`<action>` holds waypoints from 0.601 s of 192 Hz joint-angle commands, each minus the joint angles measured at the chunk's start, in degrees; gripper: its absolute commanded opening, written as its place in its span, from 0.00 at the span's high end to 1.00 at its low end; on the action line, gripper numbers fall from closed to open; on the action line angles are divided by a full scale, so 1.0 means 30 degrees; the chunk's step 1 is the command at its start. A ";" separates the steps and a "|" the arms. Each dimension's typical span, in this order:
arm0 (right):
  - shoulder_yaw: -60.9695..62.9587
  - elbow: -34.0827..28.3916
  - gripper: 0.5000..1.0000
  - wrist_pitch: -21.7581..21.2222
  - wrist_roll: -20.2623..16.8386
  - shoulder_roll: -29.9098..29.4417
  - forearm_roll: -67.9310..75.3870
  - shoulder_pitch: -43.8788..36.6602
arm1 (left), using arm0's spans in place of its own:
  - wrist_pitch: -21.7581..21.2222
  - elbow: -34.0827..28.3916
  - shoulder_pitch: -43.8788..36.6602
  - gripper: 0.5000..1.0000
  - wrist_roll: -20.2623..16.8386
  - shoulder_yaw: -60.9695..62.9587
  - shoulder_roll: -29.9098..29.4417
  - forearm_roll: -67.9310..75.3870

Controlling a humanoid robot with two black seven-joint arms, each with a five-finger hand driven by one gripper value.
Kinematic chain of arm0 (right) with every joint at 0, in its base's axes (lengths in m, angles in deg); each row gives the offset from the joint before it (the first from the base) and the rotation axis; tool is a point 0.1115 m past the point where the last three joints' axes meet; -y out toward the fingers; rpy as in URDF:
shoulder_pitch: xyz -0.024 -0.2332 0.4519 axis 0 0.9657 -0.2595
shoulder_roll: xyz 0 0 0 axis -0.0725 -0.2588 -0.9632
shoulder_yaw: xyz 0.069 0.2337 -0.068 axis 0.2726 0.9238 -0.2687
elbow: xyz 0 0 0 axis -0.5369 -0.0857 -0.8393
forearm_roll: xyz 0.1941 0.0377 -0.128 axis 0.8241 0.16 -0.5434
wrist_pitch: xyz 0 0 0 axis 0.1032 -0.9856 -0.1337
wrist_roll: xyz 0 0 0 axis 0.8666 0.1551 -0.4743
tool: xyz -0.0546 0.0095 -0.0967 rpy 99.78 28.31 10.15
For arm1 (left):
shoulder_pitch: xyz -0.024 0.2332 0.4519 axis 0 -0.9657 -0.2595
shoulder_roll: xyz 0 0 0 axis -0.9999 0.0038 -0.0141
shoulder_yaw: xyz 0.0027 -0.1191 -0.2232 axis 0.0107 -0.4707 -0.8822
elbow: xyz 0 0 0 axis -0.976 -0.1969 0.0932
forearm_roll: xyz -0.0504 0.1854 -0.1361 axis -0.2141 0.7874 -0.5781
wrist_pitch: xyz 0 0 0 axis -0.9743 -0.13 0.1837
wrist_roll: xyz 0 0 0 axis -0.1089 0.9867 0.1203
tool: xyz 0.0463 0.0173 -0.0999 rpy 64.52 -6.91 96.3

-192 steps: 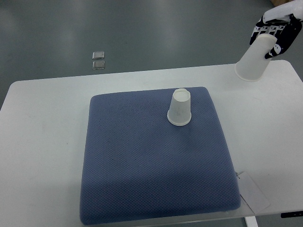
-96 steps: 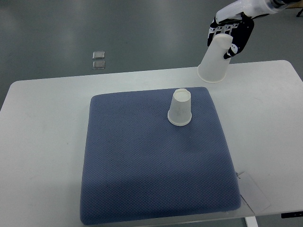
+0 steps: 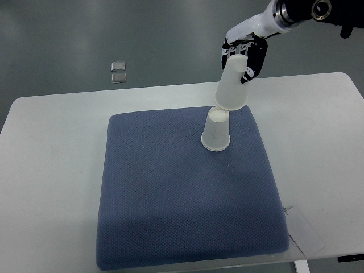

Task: Stack paper cups
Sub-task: 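Lower the held cup down over the upside-down cup on the pad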

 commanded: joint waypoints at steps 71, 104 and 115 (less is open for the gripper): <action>0.1176 0.0796 0.57 0.0066 0.0002 -0.1252 0.0000 0.1032 | 0.0000 0.0000 -0.0002 0.00 -0.0014 0.0000 0.0000 -0.0007; 0.1176 0.0796 0.57 0.0008 -0.0028 -0.1165 0.0528 0.1032 | 0.0000 0.0000 -0.0002 0.00 -0.0014 0.0000 0.0000 -0.0007; 0.1205 0.0796 0.57 0.0008 -0.0028 -0.1165 0.0586 0.1062 | 0.0000 0.0000 -0.0002 0.00 -0.0014 0.0000 0.0000 -0.0007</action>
